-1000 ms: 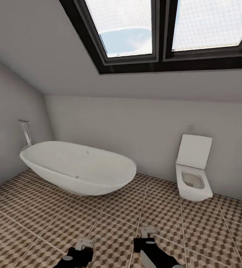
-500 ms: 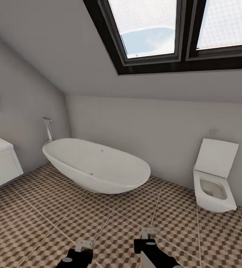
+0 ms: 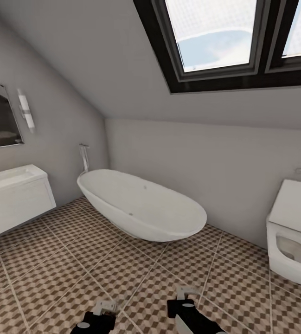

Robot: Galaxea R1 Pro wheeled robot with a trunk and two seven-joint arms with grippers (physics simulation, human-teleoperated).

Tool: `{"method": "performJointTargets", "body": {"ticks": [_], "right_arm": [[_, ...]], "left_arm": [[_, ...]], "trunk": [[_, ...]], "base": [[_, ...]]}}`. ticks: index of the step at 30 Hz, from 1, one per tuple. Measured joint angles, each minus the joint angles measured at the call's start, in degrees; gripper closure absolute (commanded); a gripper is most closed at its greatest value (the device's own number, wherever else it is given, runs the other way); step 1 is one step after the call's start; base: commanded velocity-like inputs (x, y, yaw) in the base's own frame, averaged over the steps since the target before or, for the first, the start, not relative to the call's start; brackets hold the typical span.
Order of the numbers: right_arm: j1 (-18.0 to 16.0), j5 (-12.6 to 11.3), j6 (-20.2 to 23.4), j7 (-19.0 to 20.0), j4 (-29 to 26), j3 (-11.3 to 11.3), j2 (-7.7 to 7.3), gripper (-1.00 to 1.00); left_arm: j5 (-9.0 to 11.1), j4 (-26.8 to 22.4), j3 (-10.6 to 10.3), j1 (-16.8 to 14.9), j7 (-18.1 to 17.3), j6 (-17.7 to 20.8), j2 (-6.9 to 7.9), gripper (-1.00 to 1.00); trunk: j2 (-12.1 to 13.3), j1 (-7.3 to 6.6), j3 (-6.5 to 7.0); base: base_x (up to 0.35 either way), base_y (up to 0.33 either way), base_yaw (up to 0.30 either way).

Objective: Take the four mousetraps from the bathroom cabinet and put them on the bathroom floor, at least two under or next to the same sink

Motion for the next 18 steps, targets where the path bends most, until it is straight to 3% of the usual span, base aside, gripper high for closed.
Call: {"method": "performJointTargets", "body": {"ticks": [18], "right_arm": [[0.0, -0.01, -0.02, 0.0, 0.16, 0.01, 0.0, 1.0]], "left_arm": [[-0.08, 0.0, -0.14, 0.17, 0.0, 0.0, 0.0, 1.0]], "trunk": [[0.0, 0.0, 0.0]], "base": [[0.0, 0.0, 0.292]]}}
